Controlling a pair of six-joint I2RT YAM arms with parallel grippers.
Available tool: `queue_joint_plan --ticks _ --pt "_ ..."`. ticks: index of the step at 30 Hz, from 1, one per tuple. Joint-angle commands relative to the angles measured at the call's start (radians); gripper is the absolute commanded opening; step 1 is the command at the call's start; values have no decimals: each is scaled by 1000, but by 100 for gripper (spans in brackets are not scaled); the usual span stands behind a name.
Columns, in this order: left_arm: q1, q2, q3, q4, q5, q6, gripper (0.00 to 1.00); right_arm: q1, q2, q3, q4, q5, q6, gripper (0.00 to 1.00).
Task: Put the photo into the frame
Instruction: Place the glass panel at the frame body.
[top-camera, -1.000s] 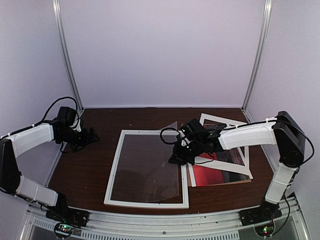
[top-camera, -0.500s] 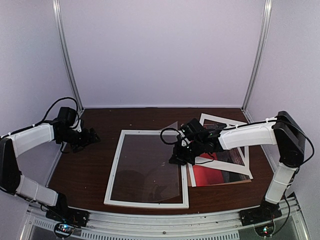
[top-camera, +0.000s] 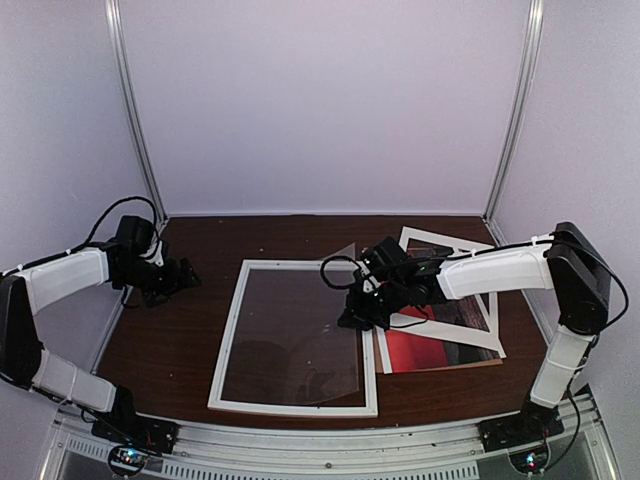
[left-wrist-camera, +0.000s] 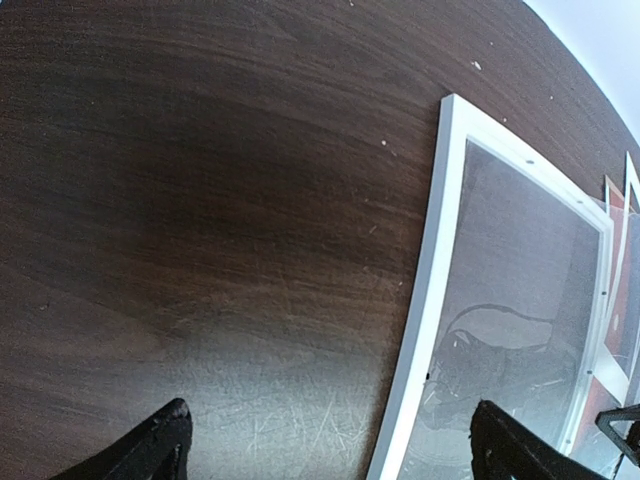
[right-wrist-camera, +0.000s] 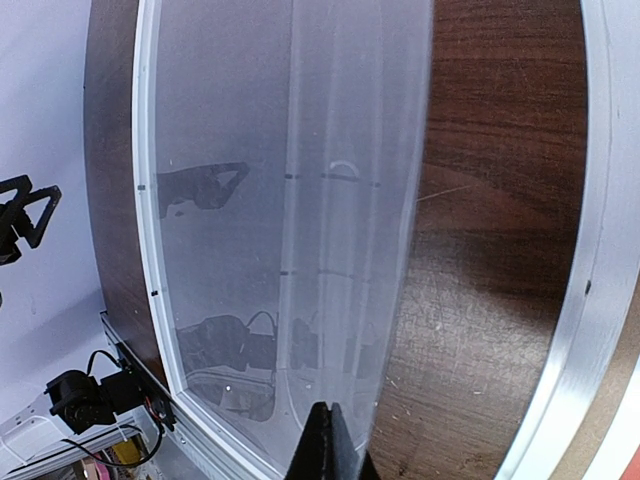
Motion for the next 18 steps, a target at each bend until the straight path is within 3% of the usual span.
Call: queue_joint_plan --ticks 1,18 --pt "8 7 -8 40 13 6 98 -2 -4 20 -2 -21 4 0" --pt "8 9 -8 39 20 4 98 -2 27 46 -12 -82 1 0"
